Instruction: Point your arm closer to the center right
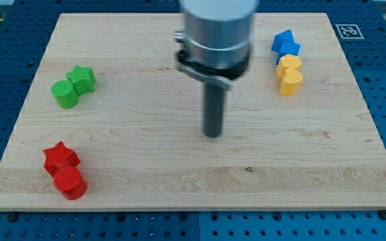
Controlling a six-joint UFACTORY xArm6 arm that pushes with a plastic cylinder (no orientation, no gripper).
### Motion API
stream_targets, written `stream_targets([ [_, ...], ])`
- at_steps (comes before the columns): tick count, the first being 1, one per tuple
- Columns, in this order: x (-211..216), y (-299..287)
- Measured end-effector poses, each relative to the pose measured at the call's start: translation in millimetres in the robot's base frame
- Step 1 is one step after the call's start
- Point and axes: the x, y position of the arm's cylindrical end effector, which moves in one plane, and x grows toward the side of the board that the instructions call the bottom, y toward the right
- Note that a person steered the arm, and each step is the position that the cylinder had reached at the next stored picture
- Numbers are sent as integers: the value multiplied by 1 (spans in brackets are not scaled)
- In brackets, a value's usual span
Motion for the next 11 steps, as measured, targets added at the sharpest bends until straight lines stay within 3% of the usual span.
stream_targets([
  [7,12,114],
  [10,-55,190],
  [11,-56,191],
])
